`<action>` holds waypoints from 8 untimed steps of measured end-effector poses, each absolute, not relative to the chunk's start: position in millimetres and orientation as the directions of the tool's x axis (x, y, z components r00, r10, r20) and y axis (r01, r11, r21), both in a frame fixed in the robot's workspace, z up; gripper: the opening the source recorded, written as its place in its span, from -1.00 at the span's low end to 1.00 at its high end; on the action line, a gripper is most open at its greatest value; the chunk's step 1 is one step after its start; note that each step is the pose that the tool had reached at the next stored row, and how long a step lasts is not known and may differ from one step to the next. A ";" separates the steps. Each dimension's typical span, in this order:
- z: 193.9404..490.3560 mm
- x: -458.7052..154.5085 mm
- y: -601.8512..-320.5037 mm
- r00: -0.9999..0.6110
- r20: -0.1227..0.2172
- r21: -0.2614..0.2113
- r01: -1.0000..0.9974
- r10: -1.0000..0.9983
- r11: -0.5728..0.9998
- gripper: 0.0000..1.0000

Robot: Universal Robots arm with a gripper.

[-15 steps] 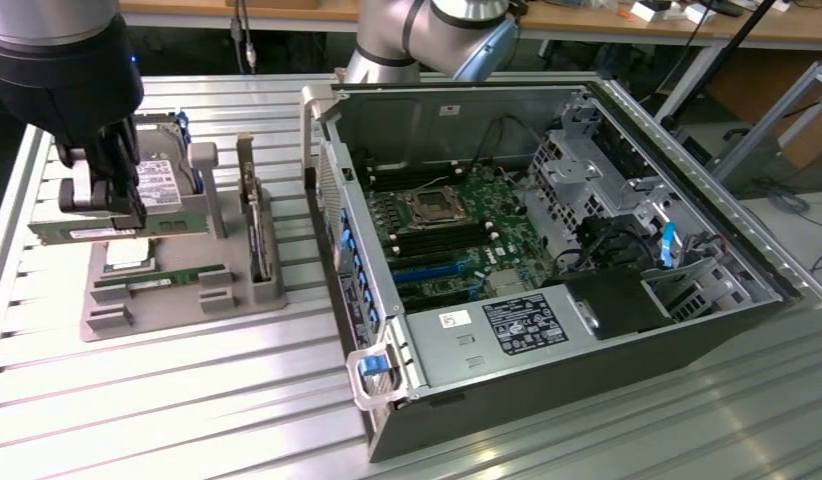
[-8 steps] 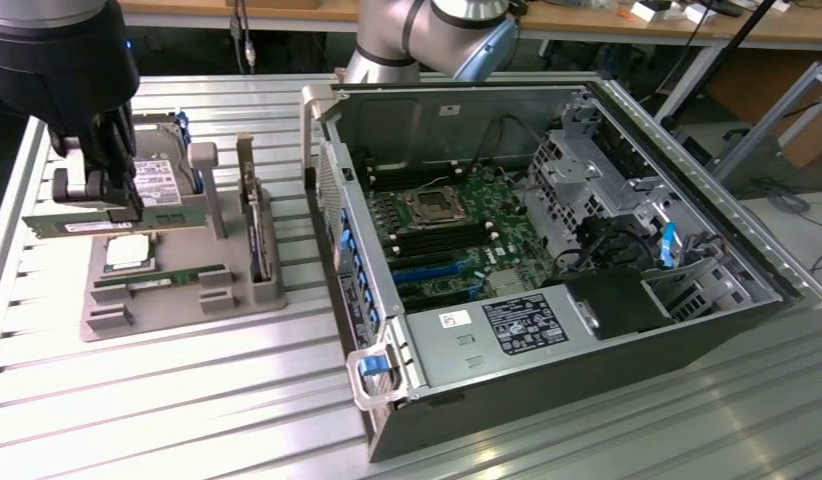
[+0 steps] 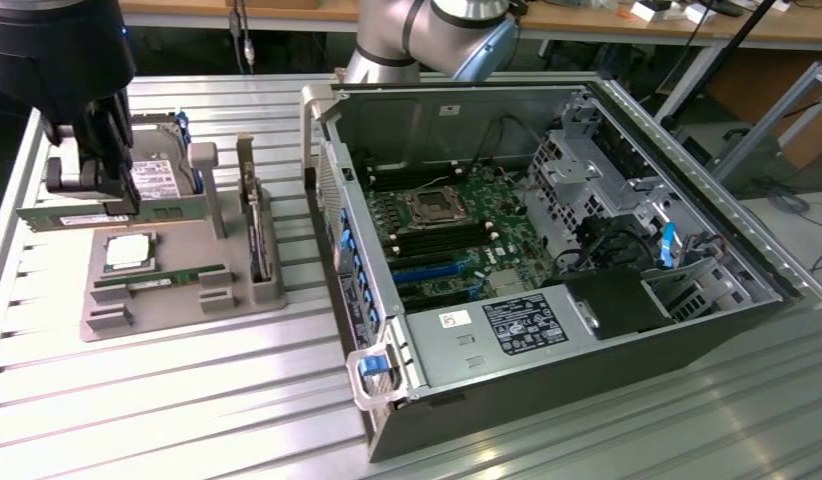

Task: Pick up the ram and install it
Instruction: 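Pick up the ram and move it above insertion slot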

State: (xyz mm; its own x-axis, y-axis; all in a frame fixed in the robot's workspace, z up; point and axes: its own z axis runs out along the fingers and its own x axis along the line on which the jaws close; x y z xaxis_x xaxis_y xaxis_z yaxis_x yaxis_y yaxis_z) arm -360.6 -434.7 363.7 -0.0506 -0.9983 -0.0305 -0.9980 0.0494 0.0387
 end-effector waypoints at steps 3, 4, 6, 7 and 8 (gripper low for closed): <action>366.2 -360.6 -434.7 -0.051 -0.031 0.039 -0.998 -0.998 0.049 -0.75; 366.8 -360.6 -434.7 -0.051 -0.031 0.039 -0.998 -0.998 0.049 -0.75; 368.2 -360.6 -434.7 -0.051 -0.031 0.039 -0.998 -0.998 0.049 -0.75; 369.2 -360.6 -434.7 -0.051 -0.030 0.039 -0.998 -0.998 0.049 -0.75; 370.4 -360.6 -434.7 -0.051 -0.031 0.039 -0.998 -0.998 0.049 -0.75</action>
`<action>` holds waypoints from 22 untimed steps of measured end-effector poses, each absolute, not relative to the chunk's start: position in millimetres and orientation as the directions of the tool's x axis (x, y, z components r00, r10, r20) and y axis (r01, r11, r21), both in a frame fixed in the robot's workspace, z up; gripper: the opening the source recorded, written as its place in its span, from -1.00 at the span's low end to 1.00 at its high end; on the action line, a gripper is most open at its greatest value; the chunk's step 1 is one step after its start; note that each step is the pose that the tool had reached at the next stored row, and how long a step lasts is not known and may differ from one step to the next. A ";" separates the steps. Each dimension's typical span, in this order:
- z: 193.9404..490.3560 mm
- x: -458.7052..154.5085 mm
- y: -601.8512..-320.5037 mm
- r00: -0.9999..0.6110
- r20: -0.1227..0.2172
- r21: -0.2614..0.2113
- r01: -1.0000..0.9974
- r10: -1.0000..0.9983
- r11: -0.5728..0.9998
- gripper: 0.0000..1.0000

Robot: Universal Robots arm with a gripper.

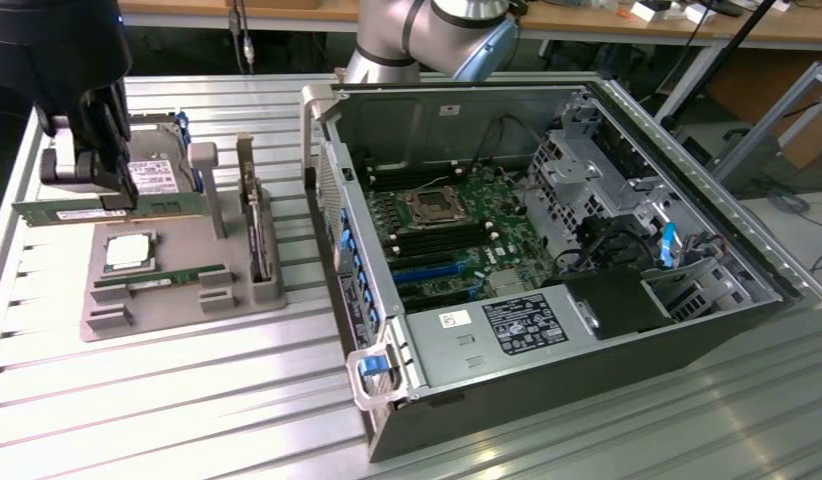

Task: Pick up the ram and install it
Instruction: 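Pick up the ram and move it above insertion slot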

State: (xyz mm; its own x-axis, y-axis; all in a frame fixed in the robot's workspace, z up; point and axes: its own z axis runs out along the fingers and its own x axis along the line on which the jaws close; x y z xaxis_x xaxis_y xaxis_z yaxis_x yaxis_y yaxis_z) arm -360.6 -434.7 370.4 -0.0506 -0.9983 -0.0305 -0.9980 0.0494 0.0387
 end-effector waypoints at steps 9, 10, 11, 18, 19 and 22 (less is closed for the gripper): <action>382.5 -360.6 -434.7 -0.050 -0.031 0.039 -0.998 -0.998 0.049 -0.75; 383.8 -360.6 -434.7 -0.050 -0.031 0.039 -0.998 -0.998 0.049 -0.75; 385.2 -360.6 -434.7 -0.050 -0.031 0.039 -0.998 -0.998 0.049 -0.75; 392.0 -360.6 -434.7 -0.050 -0.031 0.039 -0.998 -0.998 0.049 -0.75; 393.2 -360.6 -434.7 -0.050 -0.031 0.039 -0.998 -0.998 0.049 -0.75; 396.4 -360.6 -434.7 -0.050 -0.031 0.039 -0.998 -0.998 0.049 -0.75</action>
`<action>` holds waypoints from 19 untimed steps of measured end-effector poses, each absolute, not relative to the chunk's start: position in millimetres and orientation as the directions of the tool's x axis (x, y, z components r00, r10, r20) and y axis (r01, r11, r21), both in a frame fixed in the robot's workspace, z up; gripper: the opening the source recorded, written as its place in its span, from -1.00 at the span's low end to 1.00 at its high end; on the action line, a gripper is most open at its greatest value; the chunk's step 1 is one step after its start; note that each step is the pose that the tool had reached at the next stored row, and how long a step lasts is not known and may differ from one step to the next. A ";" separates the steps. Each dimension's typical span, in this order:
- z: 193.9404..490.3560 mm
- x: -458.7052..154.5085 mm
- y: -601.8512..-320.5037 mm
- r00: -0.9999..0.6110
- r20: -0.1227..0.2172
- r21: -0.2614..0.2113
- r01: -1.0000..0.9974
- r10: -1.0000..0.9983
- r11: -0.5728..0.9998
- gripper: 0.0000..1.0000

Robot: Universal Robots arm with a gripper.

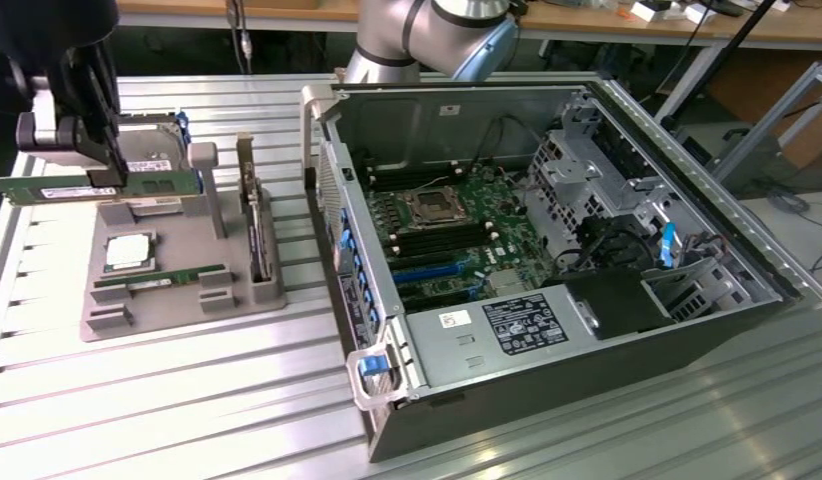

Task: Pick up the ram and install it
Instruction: 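Pick up the ram and move it above insertion slot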

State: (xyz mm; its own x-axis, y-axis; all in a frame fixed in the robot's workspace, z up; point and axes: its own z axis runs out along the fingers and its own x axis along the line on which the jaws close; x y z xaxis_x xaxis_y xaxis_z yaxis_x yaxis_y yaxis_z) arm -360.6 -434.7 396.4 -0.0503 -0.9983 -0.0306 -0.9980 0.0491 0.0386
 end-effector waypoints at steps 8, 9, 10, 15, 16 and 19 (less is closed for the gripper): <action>405.7 -360.6 -434.7 -0.050 -0.030 0.039 -0.998 -0.998 0.049 -0.75; 407.2 -360.6 -434.7 -0.050 -0.031 0.039 -0.998 -0.998 0.049 -0.75; 408.5 -360.6 -434.7 -0.050 -0.031 0.039 -0.998 -0.998 0.049 -0.75; 415.1 -360.6 -434.7 -0.050 -0.031 0.039 -0.998 -0.998 0.049 -0.75; 415.6 -360.6 -434.7 -0.050 -0.031 0.039 -0.998 -0.998 0.049 -0.75; 415.7 -360.6 -434.7 -0.050 -0.031 0.039 -0.998 -0.998 0.049 -0.75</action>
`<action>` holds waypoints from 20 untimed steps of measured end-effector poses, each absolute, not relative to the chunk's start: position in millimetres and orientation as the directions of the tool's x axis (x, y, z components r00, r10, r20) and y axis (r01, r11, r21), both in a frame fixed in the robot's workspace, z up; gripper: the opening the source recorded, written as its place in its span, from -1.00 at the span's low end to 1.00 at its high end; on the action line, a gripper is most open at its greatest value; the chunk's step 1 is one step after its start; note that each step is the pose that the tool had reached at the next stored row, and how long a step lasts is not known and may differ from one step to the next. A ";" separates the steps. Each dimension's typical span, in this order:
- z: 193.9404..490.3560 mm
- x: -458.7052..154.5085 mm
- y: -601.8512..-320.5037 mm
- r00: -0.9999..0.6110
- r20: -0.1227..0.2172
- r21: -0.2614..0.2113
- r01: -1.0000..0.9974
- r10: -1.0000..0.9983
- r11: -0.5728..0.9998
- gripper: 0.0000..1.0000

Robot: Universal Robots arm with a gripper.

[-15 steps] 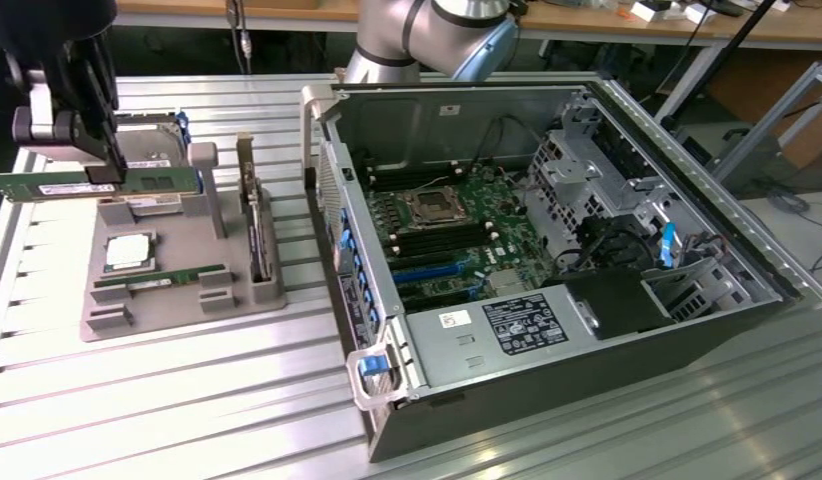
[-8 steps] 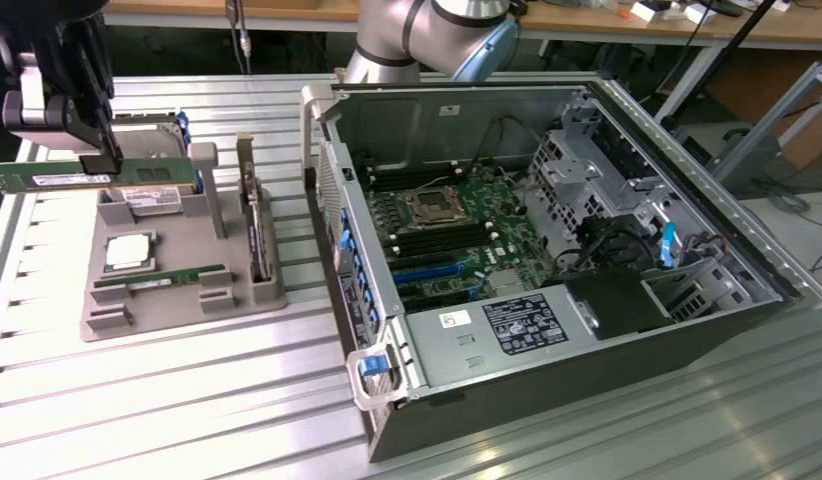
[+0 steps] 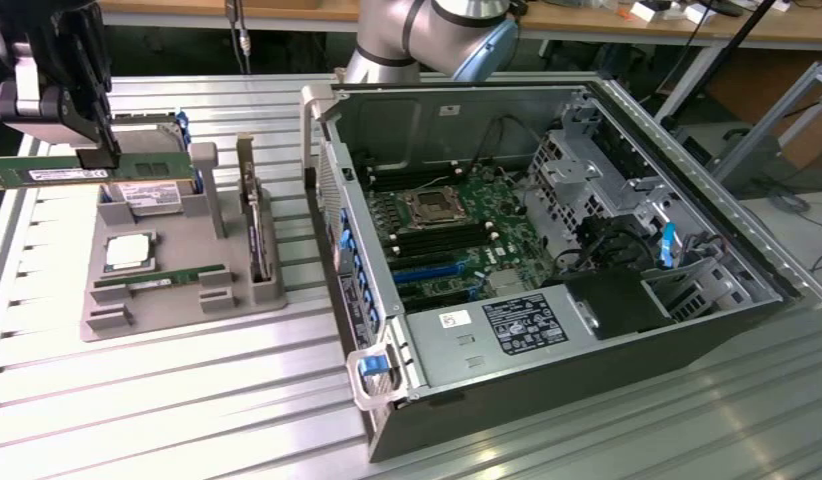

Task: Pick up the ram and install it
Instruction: 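Pick up the ram and move it above insertion slot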

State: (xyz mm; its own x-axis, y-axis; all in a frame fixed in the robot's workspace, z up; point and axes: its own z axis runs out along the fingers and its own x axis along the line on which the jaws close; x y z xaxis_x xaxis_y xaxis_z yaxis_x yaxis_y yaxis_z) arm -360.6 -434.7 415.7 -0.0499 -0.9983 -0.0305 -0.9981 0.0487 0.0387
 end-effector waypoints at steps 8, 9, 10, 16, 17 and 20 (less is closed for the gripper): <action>415.8 -359.8 -434.7 -0.050 -0.030 0.039 -0.998 -0.998 0.048 -0.75; 415.7 -358.6 -434.7 -0.050 -0.031 0.039 -0.998 -0.998 0.048 -0.75; 415.7 -355.9 -434.7 -0.049 -0.031 0.039 -0.998 -0.998 0.048 -0.75; 415.7 -345.8 -434.7 -0.048 -0.031 0.039 -0.998 -0.998 0.047 -0.75; 415.7 -344.9 -434.7 -0.048 -0.031 0.039 -0.998 -0.998 0.047 -0.75; 415.7 -340.4 -434.7 -0.048 -0.031 0.039 -0.998 -0.998 0.047 -0.75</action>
State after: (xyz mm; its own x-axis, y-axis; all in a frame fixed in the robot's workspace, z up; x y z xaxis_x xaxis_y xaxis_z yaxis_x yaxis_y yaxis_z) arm -340.4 -434.7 415.7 -0.0482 -0.9984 -0.0306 -0.9981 0.0470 0.0386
